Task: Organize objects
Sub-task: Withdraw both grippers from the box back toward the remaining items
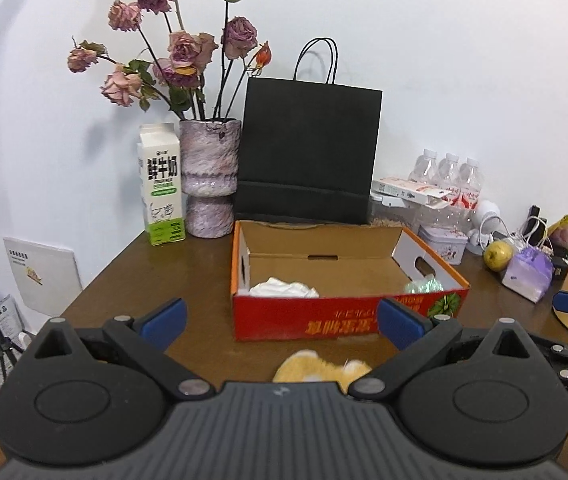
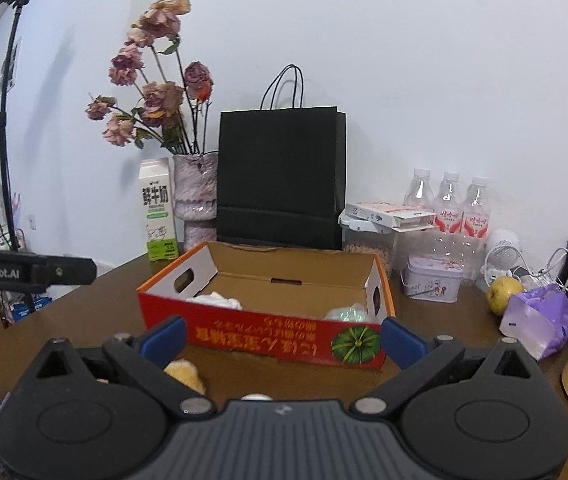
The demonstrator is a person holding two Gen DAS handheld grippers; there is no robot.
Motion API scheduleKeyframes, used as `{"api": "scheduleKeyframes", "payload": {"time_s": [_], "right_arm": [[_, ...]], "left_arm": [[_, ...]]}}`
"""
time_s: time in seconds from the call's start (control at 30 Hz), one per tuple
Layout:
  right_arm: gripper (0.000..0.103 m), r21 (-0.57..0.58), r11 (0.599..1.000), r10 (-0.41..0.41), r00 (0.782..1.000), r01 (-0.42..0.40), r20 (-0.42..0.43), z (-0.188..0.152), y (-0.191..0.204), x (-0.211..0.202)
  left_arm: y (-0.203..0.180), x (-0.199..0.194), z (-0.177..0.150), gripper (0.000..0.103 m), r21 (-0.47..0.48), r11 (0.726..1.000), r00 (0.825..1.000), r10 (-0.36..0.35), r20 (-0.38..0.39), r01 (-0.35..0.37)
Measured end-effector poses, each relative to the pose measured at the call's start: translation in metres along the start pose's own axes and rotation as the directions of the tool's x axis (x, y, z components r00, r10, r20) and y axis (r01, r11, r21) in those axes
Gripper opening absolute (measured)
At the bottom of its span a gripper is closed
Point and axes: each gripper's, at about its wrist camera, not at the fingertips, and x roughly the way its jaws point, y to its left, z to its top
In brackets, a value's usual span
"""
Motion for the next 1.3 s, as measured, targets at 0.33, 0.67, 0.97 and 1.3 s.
{"api": "scheduleKeyframes", "payload": {"time_s": [0.33, 0.67, 0.97, 1.3], "right_arm": [[0.103, -0.025, 1.0, -0.003, 1.0, 0.003, -0.029, -0.031, 0.032, -0.039], [0.103, -0.034, 0.999, 0.001, 0.999, -0.003, -0.049, -0.062, 0.059, -0.072], [0.103, -0.015, 1.0, 0.007, 0.996, -0.009, -0.087, -0.088, 0.076, -0.089], [0.103, 0.024, 1.0, 0.003, 0.991, 0.0, -0.131, -0.109, 0.082, -0.088]], "left_arm": [[0.011, -0.048, -0.027, 0.103, 0.043, 0.999, 0.999, -0.033, 0.006, 0.032], [0.026, -0.083, -0.058, 0.103, 0.027, 0.998, 0.998, -0.057, 0.018, 0.057], [0.044, -0.101, -0.091, 0.103, 0.025, 0.998, 0.998, -0.059, -0.015, 0.059], [0.059, -0.101, -0.117, 0.103, 0.028, 0.998, 0.995, -0.057, -0.084, 0.06]]}}
